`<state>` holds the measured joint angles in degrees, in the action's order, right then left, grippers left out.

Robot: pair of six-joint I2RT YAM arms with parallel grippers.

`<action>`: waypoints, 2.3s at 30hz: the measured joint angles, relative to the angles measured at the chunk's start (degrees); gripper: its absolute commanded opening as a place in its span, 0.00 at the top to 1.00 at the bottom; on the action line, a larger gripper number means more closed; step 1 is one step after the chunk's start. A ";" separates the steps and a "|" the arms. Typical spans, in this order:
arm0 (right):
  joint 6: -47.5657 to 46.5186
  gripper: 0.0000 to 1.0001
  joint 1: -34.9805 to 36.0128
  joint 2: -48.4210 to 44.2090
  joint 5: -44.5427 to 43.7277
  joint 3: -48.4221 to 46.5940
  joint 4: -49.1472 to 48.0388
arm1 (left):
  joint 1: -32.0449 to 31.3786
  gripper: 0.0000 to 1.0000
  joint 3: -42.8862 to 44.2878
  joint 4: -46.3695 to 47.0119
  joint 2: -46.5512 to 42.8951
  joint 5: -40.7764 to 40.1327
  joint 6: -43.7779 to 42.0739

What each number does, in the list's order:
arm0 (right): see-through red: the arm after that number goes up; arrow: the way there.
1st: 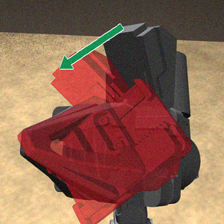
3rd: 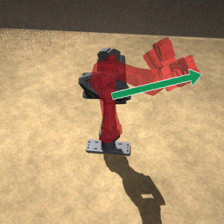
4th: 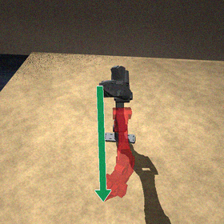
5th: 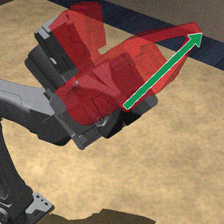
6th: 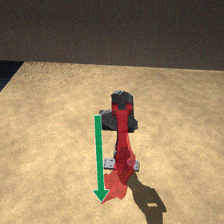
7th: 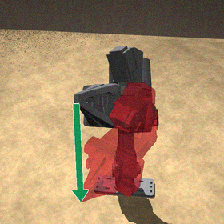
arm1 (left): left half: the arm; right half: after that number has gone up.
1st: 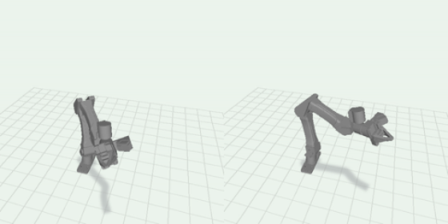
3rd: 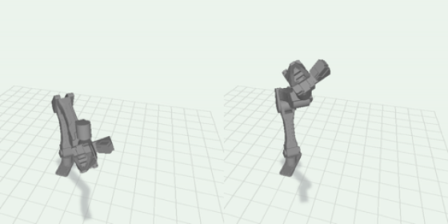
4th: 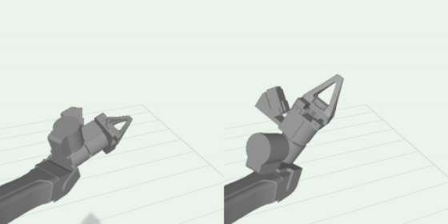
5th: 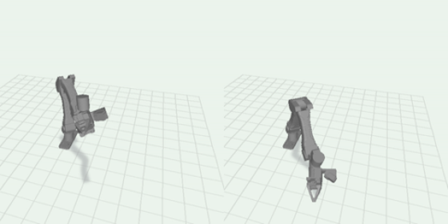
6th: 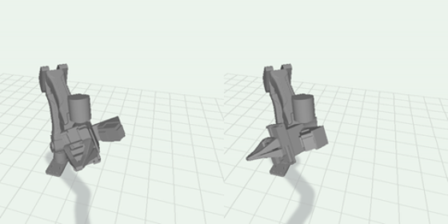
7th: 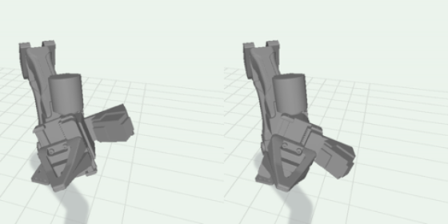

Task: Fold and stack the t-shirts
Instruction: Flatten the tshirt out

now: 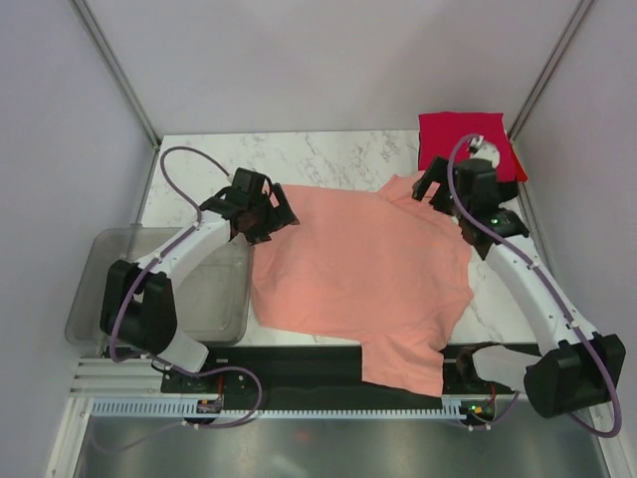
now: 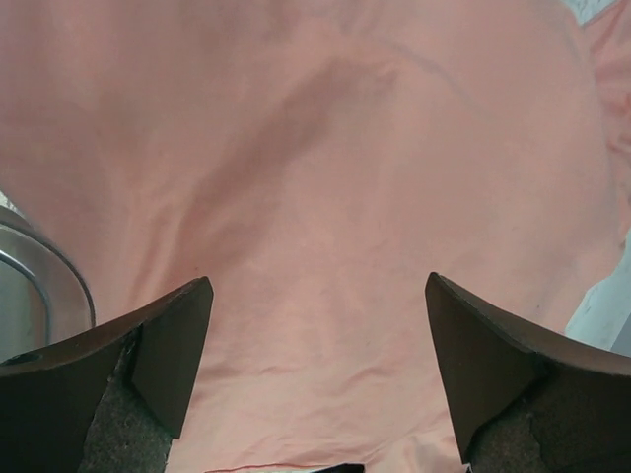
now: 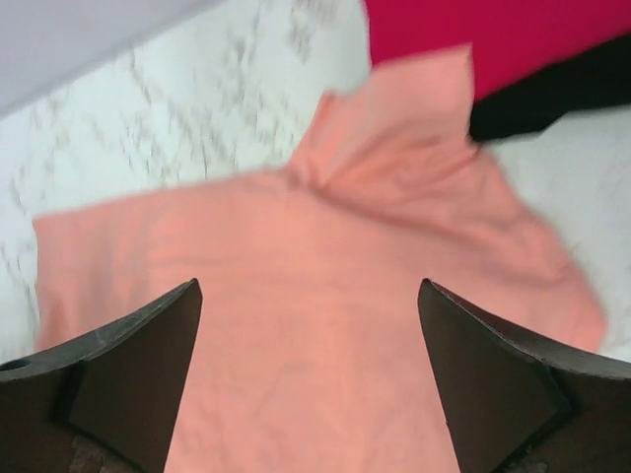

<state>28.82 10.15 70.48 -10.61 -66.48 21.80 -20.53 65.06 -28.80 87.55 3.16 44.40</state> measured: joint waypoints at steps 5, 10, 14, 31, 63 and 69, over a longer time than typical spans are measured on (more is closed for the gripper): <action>5.95 0.02 5.64 1.40 3.65 14.69 0.57 | -4.42 0.05 -3.06 0.68 1.03 -0.76 -0.68; 7.10 0.02 4.26 14.71 7.28 18.56 -0.15 | -7.72 0.05 -3.17 1.86 7.26 -1.36 -0.70; 6.93 0.02 -0.42 21.75 10.51 15.63 -4.07 | -7.93 0.05 -2.08 2.12 13.53 -1.55 -0.90; 5.90 0.02 -17.07 38.05 12.07 -3.10 -6.95 | -9.27 0.05 21.29 3.58 31.01 3.52 -1.33; 12.66 0.02 12.37 -18.36 7.58 24.11 12.81 | -12.63 0.28 -14.69 -4.52 -4.07 -15.52 5.07; 13.03 0.02 12.90 -20.31 7.61 26.27 12.74 | -11.32 0.31 -12.96 0.44 1.53 -15.63 5.20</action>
<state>41.85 23.05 50.17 -3.01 -40.21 34.54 -31.86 52.10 -28.36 89.08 -12.47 49.60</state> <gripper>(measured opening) 0.982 0.718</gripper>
